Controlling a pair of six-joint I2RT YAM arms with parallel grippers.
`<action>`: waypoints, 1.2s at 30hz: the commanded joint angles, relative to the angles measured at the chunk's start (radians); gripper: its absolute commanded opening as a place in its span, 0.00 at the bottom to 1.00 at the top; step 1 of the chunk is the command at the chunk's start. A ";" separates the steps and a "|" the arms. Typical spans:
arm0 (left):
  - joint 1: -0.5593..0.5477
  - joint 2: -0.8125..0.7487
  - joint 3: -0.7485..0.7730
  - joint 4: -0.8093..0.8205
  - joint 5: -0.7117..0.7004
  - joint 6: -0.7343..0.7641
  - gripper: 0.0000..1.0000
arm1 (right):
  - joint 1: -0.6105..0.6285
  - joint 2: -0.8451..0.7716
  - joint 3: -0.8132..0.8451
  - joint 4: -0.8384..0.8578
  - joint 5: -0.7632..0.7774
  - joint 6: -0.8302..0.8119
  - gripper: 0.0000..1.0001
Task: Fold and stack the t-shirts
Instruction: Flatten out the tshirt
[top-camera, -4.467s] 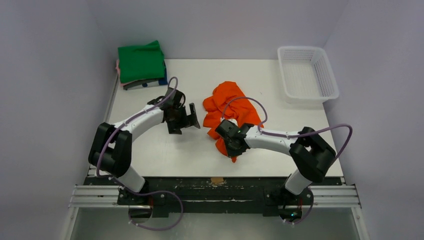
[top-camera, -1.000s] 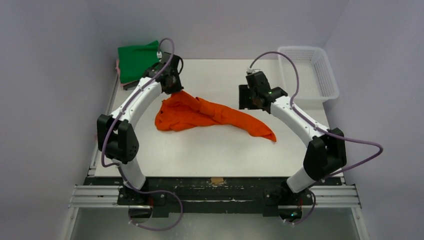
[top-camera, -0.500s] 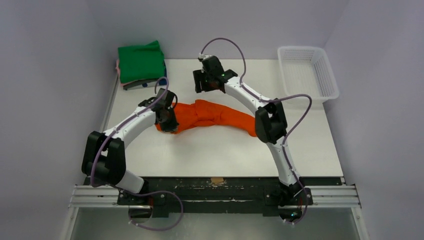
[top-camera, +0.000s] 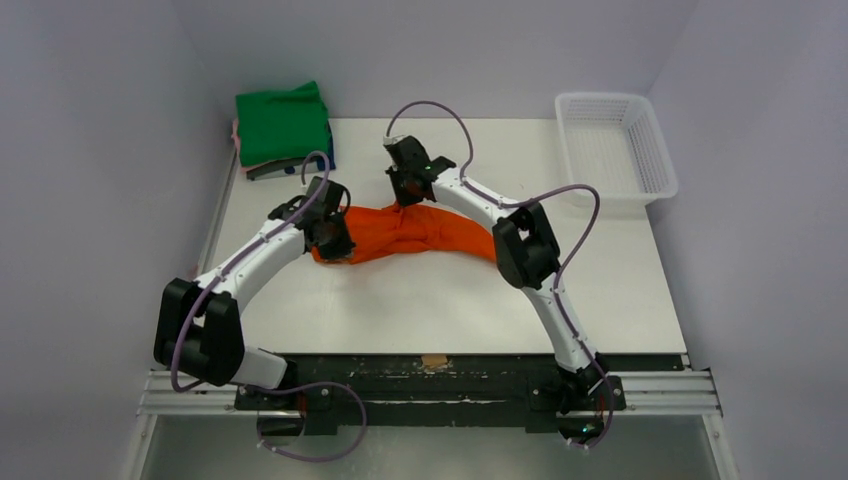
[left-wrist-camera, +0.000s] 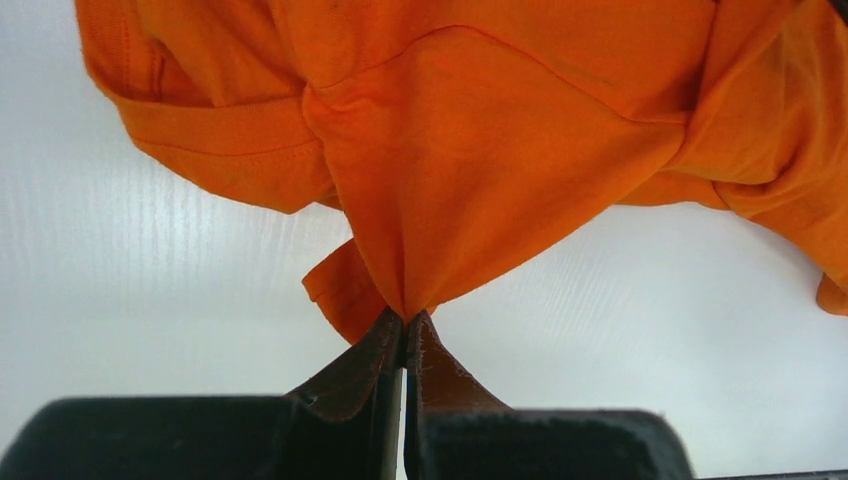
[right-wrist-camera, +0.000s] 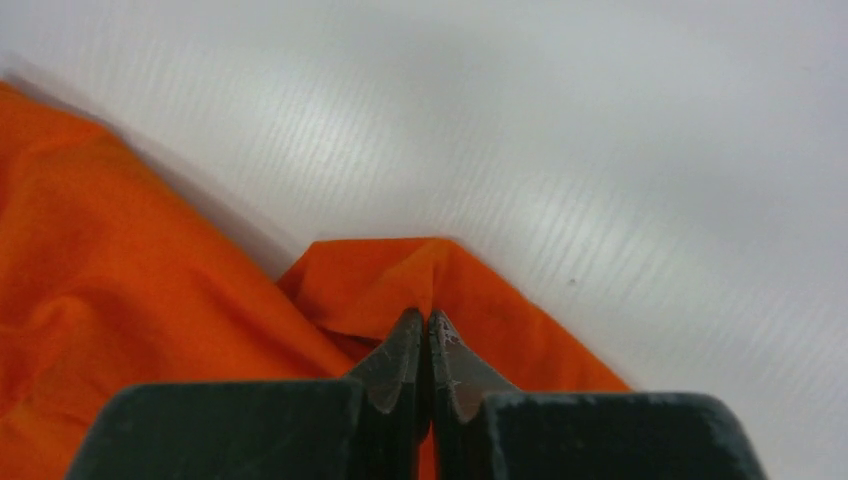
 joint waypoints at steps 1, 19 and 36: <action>0.003 -0.061 0.034 -0.039 -0.107 -0.002 0.00 | -0.027 -0.116 -0.036 0.053 0.170 0.040 0.00; 0.007 -0.418 0.590 -0.146 -0.627 0.246 0.00 | -0.255 -1.007 -0.256 0.173 0.401 -0.146 0.00; 0.008 -0.668 0.525 -0.078 -0.509 0.269 0.00 | -0.256 -1.325 -0.389 0.116 0.516 -0.251 0.00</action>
